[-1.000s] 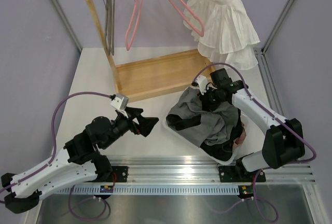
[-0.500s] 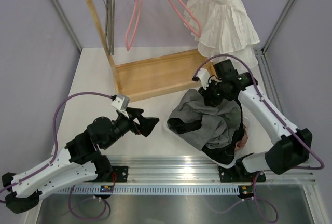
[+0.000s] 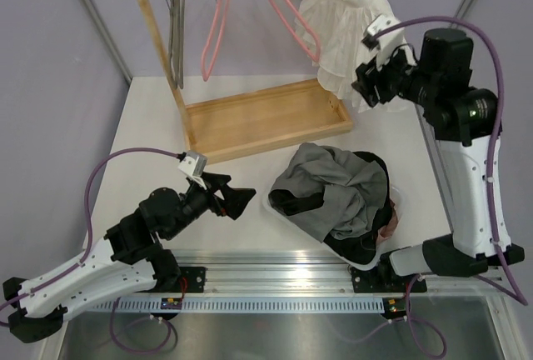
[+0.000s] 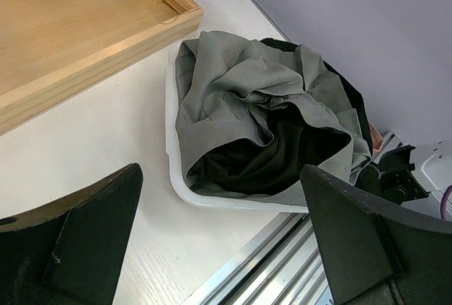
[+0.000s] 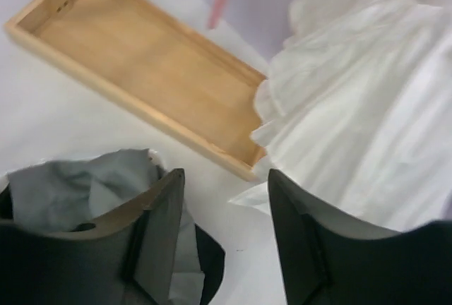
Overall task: Remove the skirt from the hanger
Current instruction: Place the skirt in the bin, then pick up the hanger from the clothesline.
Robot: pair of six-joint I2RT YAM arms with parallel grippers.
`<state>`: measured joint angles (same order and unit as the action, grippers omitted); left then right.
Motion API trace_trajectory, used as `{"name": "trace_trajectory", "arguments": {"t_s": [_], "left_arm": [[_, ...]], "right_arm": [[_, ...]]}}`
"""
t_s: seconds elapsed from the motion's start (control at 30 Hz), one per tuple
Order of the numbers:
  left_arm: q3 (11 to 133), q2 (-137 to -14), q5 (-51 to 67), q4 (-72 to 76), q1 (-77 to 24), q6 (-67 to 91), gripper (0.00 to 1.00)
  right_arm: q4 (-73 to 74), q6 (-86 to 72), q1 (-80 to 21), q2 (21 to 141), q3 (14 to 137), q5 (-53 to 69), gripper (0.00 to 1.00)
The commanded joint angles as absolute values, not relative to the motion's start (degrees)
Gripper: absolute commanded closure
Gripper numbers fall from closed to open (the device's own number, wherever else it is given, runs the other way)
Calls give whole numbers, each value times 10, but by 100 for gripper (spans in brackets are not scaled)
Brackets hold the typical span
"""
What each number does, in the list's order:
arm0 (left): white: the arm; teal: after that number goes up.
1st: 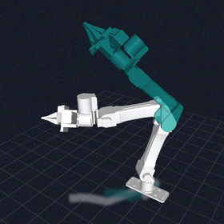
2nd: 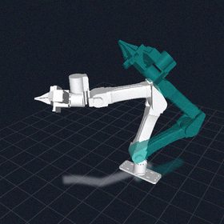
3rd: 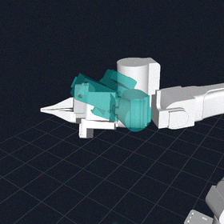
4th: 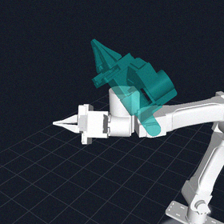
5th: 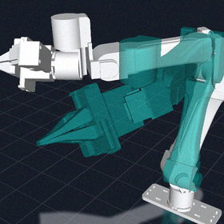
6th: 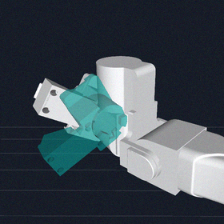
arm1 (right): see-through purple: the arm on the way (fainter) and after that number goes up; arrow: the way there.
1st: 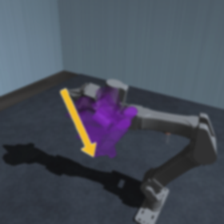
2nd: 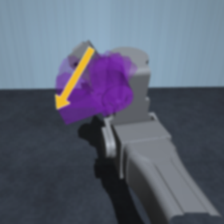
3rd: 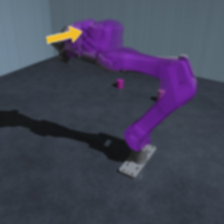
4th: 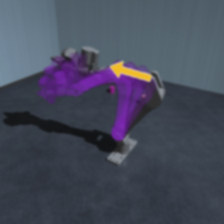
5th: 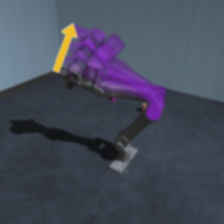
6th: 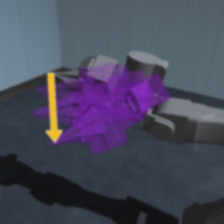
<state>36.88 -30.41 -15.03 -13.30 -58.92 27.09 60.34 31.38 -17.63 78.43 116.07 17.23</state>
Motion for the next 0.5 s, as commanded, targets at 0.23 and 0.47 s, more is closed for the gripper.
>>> {"name": "trace_trajectory", "arguments": {"t_s": [0.23, 0.47], "left_arm": [[373, -317, -160, -99, -589, 279, 1], [376, -336, -165, -98, -589, 277, 1]], "right_arm": [[441, 152, -59, 944, 1377, 205, 31], [366, 121, -52, 1020, 1416, 180, 27]]}}
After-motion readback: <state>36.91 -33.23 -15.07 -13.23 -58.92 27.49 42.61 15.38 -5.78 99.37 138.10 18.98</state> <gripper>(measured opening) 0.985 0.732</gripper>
